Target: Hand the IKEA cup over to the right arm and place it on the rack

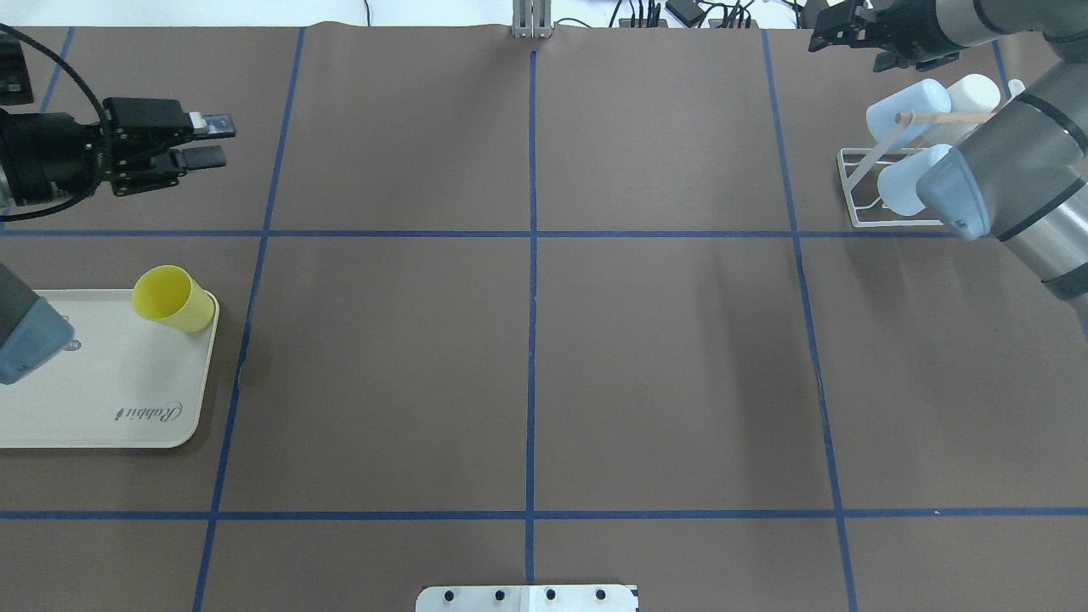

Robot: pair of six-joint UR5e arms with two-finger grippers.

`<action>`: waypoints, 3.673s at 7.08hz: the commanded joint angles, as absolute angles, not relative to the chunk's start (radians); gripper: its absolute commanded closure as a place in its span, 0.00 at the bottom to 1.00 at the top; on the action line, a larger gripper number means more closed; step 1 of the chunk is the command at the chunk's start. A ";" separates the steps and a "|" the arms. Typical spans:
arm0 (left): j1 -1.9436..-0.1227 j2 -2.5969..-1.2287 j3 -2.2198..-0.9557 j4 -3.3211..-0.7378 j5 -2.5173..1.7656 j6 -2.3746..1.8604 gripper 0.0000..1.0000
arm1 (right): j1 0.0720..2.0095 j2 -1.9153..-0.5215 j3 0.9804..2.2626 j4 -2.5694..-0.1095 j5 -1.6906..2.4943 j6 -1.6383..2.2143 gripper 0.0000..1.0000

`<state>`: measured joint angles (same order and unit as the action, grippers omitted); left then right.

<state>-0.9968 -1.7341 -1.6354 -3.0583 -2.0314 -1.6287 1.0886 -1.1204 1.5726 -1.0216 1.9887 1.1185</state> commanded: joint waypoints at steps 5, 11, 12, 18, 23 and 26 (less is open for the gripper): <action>-0.988 -1.580 -1.787 -2.284 -2.033 -1.097 0.33 | 0.979 -1.069 1.585 -1.023 1.902 1.210 0.00; -0.890 -1.543 -1.753 -2.286 -2.046 -1.117 0.31 | 0.973 -1.069 1.582 -1.022 1.901 1.210 0.00; -0.864 -1.542 -1.741 -2.286 -2.037 -1.115 0.37 | 0.973 -1.069 1.582 -1.022 1.901 1.210 0.00; -0.906 -1.490 -1.909 -2.219 -2.036 -1.135 1.00 | 0.971 -1.069 1.586 -1.022 1.901 1.210 0.00; -0.927 -1.745 -2.098 -1.985 -2.048 -1.192 1.00 | 0.971 -1.068 1.594 -1.022 1.899 1.210 0.00; -0.779 -1.922 -2.092 -1.942 -2.019 -1.346 1.00 | 0.956 -1.071 1.731 -1.105 1.901 1.326 0.00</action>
